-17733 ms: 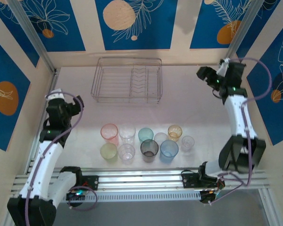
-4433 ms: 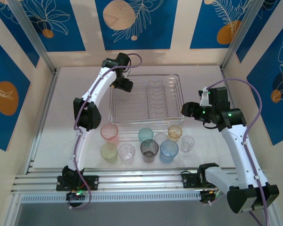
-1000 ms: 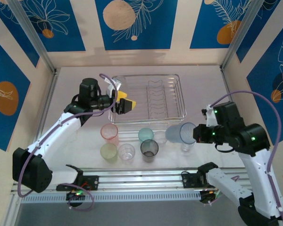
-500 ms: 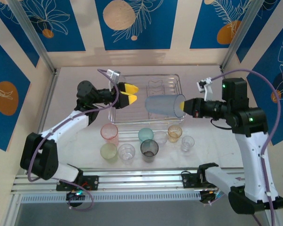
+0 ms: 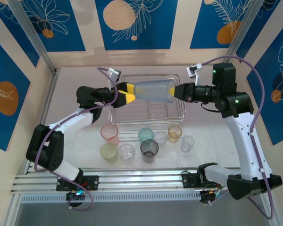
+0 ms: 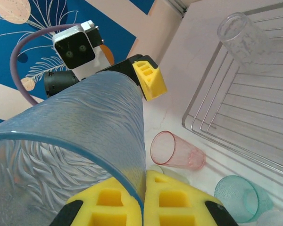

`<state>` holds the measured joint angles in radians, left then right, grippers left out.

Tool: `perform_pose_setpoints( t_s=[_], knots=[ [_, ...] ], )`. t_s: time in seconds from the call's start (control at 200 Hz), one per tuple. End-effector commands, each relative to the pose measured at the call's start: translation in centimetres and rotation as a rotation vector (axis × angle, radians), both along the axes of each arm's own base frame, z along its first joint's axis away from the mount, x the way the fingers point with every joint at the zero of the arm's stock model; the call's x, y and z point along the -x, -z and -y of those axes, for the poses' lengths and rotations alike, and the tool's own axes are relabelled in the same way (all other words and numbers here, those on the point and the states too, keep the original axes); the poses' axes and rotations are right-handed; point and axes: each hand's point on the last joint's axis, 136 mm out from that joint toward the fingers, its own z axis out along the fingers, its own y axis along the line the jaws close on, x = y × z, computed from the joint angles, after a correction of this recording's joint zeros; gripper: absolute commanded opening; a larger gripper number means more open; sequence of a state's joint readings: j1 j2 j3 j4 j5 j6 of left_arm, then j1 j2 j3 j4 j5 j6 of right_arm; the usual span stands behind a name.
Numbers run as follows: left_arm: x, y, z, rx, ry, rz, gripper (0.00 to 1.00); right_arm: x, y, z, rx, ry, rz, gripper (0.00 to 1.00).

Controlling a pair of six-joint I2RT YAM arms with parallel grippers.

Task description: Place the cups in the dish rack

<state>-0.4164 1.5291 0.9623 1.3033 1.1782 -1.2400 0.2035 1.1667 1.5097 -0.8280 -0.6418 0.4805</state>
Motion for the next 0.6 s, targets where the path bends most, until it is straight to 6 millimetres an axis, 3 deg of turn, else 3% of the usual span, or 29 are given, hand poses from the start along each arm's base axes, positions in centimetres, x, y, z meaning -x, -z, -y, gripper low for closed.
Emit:
perform_pose_setpoints(
  t_s=[0.0,0.3,0.595],
  knots=[
    [0.8,-1.6,-0.1,0.027,0.01,0.093,1.0,-0.6,-0.1,-1.2,-0.029,-0.046,0.007,0.0],
    [-0.7,0.3,0.6,-0.073,-0.147,0.091,0.95,-2.9,0.6,-3.0,-0.056,-0.084,0.014,0.0],
    [0.0,-1.8,0.3,0.072,-0.08,0.08,0.85,-3.5,1.5,-4.8,-0.072,-0.162,-0.015,0.0]
  ],
)
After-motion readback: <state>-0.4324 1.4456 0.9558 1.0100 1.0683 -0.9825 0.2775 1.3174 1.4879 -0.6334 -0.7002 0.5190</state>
